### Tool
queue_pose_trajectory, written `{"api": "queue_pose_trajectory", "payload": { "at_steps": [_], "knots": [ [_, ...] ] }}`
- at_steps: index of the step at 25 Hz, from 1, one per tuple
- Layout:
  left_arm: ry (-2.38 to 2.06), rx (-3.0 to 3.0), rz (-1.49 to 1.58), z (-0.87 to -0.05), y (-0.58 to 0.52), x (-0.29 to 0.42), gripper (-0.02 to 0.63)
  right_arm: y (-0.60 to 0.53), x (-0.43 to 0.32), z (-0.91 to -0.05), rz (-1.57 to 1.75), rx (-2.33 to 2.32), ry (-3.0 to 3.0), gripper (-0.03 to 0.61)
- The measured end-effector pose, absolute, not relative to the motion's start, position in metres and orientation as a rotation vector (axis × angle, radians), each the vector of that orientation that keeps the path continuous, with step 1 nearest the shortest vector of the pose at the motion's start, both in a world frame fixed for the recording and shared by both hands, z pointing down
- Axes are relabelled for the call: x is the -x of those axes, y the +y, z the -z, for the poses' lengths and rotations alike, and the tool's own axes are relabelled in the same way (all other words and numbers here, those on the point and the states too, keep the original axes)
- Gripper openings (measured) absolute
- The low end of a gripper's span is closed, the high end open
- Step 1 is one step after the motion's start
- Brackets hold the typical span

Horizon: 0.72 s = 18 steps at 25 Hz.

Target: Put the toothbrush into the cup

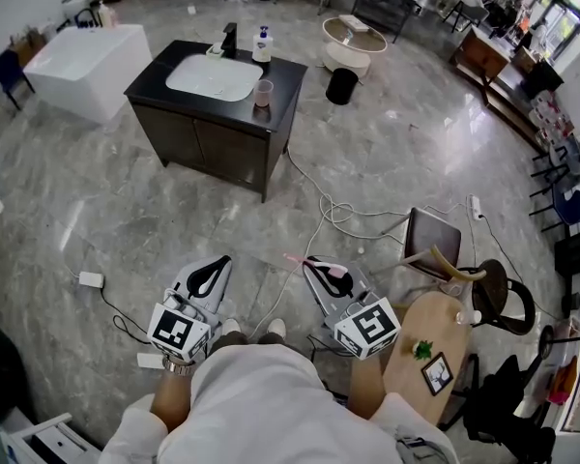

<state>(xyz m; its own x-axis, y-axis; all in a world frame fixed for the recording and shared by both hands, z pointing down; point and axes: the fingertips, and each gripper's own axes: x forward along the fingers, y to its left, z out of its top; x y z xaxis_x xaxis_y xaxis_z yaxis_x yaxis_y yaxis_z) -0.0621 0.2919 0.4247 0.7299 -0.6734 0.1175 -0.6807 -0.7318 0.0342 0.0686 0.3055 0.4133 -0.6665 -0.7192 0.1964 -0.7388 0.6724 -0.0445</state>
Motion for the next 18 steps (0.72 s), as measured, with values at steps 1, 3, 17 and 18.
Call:
{"api": "queue_pose_trajectory", "payload": {
  "at_steps": [1, 3, 17, 18],
  "knots": [
    [-1.124, -2.85, -0.15, -0.425, 0.291, 0.062, -0.003, 0.304, -0.068, -0.413, -0.179, -1.187, -2.726, 0.048],
    [-1.138, -2.845, -0.154, -0.425, 0.289, 0.061, -0.003, 0.301, -0.07, -0.413, -0.174, -1.171, -2.732, 0.048],
    [-1.225, -2.797, -0.188, -0.439, 0.267, 0.028, -0.003, 0.271, -0.111, -0.428, -0.194, -1.125, -2.778, 0.048],
    [-1.228, -2.796, -0.192, -0.44, 0.264, 0.024, -0.003, 0.267, -0.115, -0.43, -0.192, -1.125, -2.78, 0.048]
  ]
}}
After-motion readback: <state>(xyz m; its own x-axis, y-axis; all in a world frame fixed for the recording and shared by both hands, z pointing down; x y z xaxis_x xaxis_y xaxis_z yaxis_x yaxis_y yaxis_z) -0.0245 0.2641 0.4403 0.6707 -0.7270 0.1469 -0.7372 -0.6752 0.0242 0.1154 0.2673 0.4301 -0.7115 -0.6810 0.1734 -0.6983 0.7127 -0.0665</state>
